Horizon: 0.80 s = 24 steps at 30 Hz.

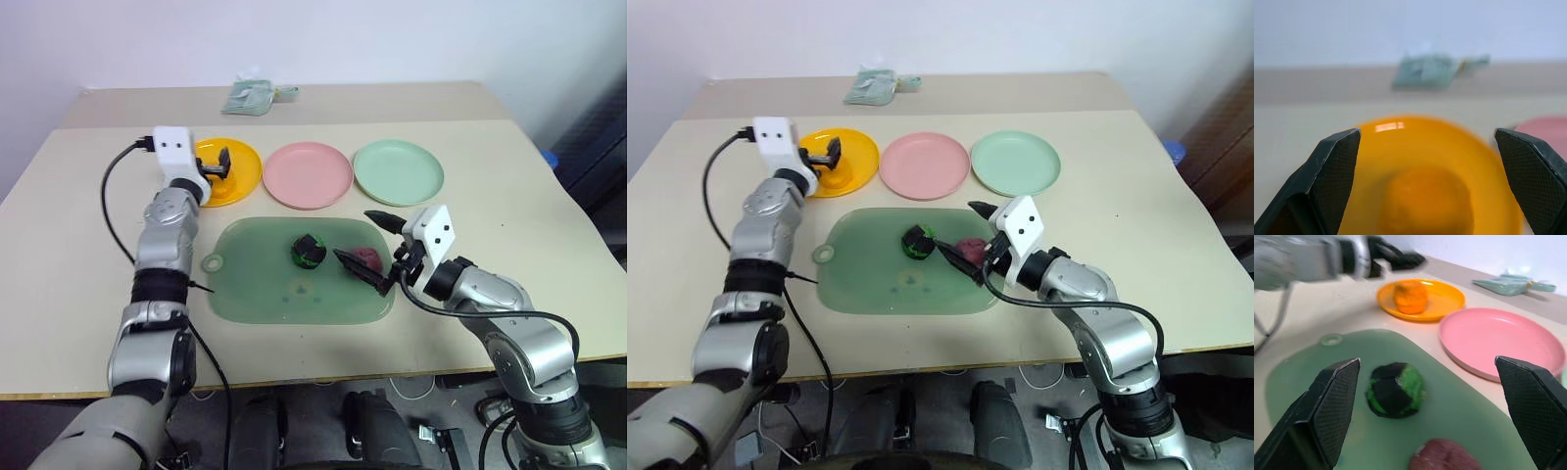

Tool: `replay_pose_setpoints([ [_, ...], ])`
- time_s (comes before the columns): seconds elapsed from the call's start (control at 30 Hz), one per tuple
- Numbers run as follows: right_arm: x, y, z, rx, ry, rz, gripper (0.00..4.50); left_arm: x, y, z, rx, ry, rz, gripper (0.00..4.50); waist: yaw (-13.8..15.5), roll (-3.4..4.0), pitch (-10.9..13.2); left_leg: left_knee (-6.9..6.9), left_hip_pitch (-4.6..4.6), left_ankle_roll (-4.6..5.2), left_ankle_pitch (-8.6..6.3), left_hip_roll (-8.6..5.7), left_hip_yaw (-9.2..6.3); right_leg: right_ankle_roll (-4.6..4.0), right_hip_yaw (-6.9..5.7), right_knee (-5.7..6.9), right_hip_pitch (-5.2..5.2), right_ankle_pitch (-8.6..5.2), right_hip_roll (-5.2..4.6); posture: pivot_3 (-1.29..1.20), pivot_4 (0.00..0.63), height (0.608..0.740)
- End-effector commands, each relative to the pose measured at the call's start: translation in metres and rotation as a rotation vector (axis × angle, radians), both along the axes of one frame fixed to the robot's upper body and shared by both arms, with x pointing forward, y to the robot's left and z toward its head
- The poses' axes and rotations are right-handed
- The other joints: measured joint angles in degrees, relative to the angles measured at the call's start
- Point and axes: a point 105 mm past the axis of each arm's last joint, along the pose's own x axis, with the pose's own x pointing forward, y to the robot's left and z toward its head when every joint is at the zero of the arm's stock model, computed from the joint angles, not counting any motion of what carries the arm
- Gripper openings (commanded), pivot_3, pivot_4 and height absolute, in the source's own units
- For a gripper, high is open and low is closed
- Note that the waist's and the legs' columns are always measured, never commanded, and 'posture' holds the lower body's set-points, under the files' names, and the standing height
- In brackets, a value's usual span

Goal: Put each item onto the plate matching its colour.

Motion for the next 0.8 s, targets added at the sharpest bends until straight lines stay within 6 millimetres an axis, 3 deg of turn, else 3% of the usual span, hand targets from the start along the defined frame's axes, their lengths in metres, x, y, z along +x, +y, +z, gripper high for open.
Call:
replay_pose_setpoints([
  [0.03, 0.0, 0.0, 0.008, -0.001, -0.043, 0.003, 4.5, -0.025, -0.018, 0.01, 0.069, -0.054, -0.163, 4.46, 0.0, 0.0, 0.0, 0.0, 0.0, 0.0, 0.0, 0.0, 0.0, 0.0, 0.0, 0.02, 0.0, 0.0, 0.0, 0.0, 0.15, 0.74],
  [0.23, 0.002, 0.0, 0.007, -0.011, -0.044, 0.017, 4.5, -0.088, -0.053, -0.015, 0.114, 0.033, -0.536, 4.46, 0.1, 0.01, 0.0, 0.0, 0.01, 0.0, 0.0, 0.03, -0.12, -0.06, 0.02, 0.04, 0.0, -0.03, -0.02, 0.0, 0.15, 0.74],
  [0.3, 0.002, -0.002, 0.008, -0.009, -0.048, 0.022, 4.5, -0.1, -0.06, -0.018, 0.094, 0.059, -0.609, 4.46, 0.3, 0.01, 0.0, 0.0, 0.01, 0.0, 0.0, 0.05, -0.16, -0.21, 0.02, 0.06, 0.0, -0.11, -0.03, 0.0, 0.15, 0.74],
  [0.6, 0.002, 0.004, 0.01, -0.063, -0.056, 0.074, 4.5, -0.104, -0.065, -0.028, 0.201, 0.092, -0.636, 4.46, 0.2, 0.02, 0.0, 0.0, 0.05, -0.01, 0.0, 0.01, -0.17, -0.23, 0.05, 0.06, 0.0, -0.12, 0.01, 0.0, 0.15, 0.74],
  [0.8, 0.012, 0.025, -0.004, -0.179, -0.014, 0.069, 4.5, -0.121, -0.036, -0.039, 0.251, 0.139, -0.654, 4.46, -0.9, 0.03, 0.0, -0.04, 0.06, -0.01, 0.0, 0.05, -0.17, -0.25, 0.04, 0.1, -0.04, -0.13, 0.02, 0.0, 0.15, 0.74],
])
